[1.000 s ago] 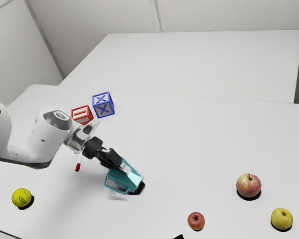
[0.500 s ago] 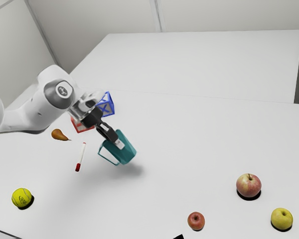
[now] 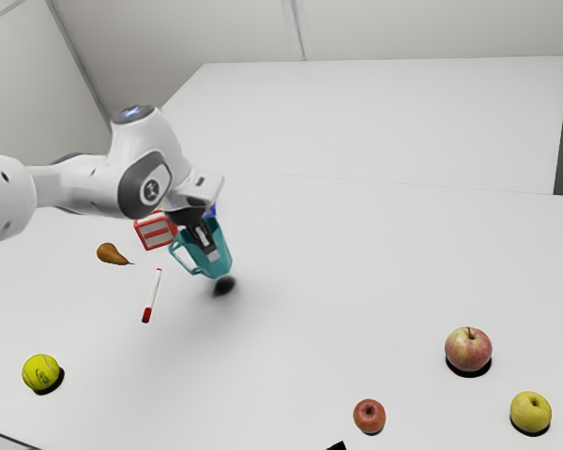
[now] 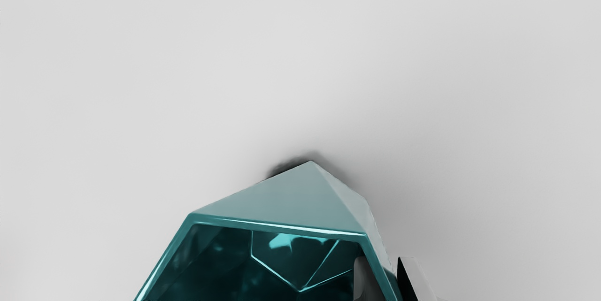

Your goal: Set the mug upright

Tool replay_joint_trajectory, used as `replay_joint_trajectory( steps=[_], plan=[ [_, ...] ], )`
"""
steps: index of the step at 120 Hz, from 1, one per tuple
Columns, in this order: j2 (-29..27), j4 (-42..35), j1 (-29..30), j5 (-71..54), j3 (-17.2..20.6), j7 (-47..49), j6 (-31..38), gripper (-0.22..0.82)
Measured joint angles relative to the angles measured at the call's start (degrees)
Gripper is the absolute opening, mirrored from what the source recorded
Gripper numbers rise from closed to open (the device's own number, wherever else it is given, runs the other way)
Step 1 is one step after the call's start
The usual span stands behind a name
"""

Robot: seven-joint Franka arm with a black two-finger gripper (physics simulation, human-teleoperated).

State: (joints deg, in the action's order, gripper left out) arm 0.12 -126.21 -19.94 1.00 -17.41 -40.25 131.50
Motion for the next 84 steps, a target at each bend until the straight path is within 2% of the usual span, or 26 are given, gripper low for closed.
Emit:
replay_joint_trajectory(
  steps=[37, 84],
  plan=[
    [0.74, -3.57, -2.78, -1.87, 0.08, 3.6, 5.76, -0.14],
    [0.28, -5.81, -4.14, -2.04, 0.0, 6.48, 9.02, -0.12]
  ],
)
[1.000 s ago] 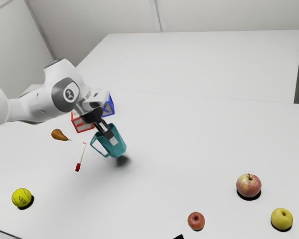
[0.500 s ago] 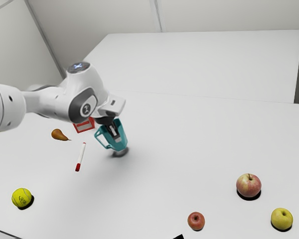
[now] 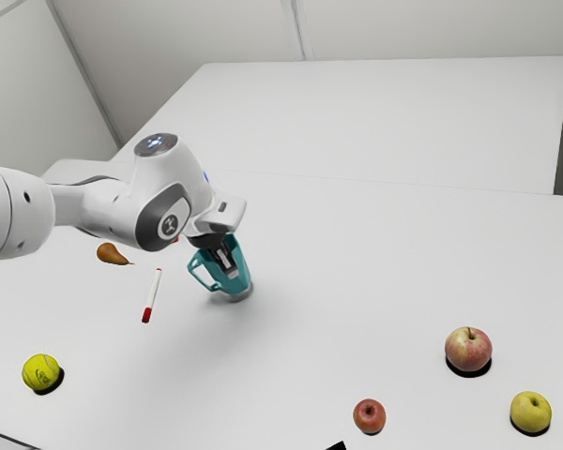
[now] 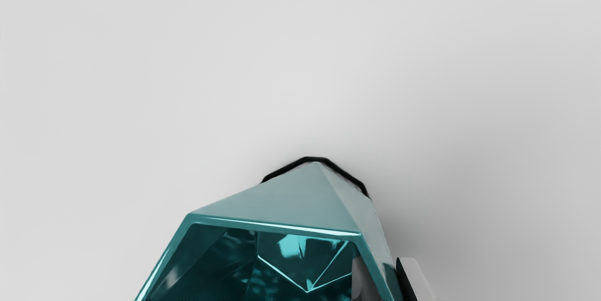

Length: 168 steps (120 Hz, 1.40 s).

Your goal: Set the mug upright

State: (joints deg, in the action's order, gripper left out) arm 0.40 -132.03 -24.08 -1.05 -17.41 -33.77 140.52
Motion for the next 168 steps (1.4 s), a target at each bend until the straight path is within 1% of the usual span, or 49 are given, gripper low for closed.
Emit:
replay_joint_trajectory(
  steps=[12, 21, 43, 61, 72, 90, 115, 141, 149, 157, 168],
  plan=[
    [0.0, -0.01, -0.07, -0.11, 0.0, 0.54, 0.18, -0.08],
    [0.0, -0.01, -0.07, -0.14, 0.0, 0.88, 0.27, -0.03],
    [-0.07, -0.01, 0.13, -0.17, 0.0, 1.56, 0.37, 0.19],
    [-0.34, 0.06, 0.44, -0.18, 0.02, 1.99, 0.37, 0.32],
    [-0.43, 0.07, 0.69, -0.18, 0.06, 2.21, 0.34, 0.38],
    [-0.77, 0.08, 1.0, -0.18, 0.04, 2.5, 0.27, 0.44],
    [-2.09, 0.08, 2.01, -0.18, 0.09, 3.02, -0.17, 0.49],
    [-4.87, 1.14, 3.76, -0.17, 0.35, 3.63, -0.58, 0.55],
    [-5.2, 3.9, 3.89, -0.14, 0.96, 3.87, -1.97, 0.56],
    [-4.9, 8.7, 4.15, -0.11, 1.65, 4.44, -5.47, 0.57],
    [-0.3, 21.67, 5.24, -0.02, 2.2, 5.88, -14.96, 0.59]
  ],
)
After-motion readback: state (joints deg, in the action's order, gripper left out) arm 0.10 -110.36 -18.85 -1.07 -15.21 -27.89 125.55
